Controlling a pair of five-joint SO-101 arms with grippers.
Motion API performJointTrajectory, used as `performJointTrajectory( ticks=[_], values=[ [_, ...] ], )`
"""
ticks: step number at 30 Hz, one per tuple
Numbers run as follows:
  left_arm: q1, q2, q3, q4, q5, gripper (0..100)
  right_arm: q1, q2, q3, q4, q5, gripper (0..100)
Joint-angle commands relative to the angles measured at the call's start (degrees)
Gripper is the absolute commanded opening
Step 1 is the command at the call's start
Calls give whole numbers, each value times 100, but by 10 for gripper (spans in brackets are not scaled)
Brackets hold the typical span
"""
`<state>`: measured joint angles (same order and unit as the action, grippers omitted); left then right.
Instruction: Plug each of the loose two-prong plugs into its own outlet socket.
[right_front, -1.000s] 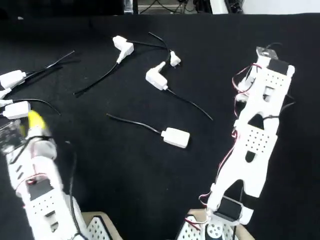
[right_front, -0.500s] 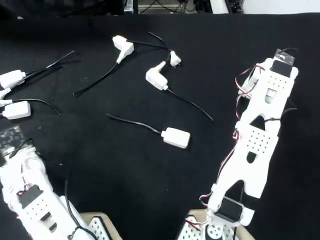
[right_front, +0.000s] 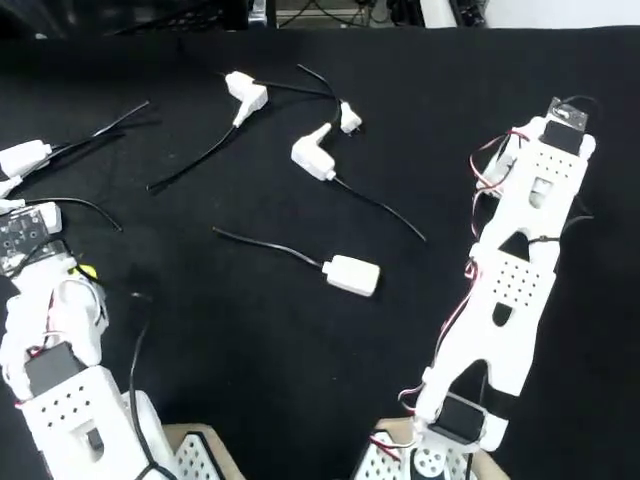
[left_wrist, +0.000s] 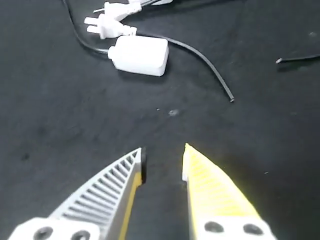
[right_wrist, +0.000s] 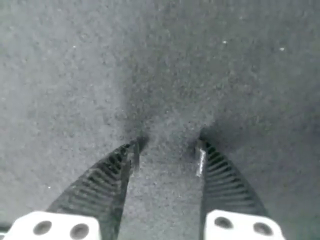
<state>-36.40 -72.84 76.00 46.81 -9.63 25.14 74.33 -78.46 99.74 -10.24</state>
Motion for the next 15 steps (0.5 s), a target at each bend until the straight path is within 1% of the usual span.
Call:
performJointTrajectory(
  ticks=[1, 5, 8, 11, 15],
  values=[
    [365, 35, -330, -18, 378, 149, 44, 259, -31, 70, 53, 198],
    [558, 62, -435, -589, 598, 149, 44, 338, -110, 70, 79, 198],
    [567, 519, -1007, -791, 607, 149, 9, 356, -171, 79, 211, 198],
    [549, 1538, -2035, -668, 712, 149, -9, 356, -171, 79, 211, 198],
    [567, 3165, -3574, -9, 888, 149, -18, 356, -171, 79, 220, 198]
  ],
)
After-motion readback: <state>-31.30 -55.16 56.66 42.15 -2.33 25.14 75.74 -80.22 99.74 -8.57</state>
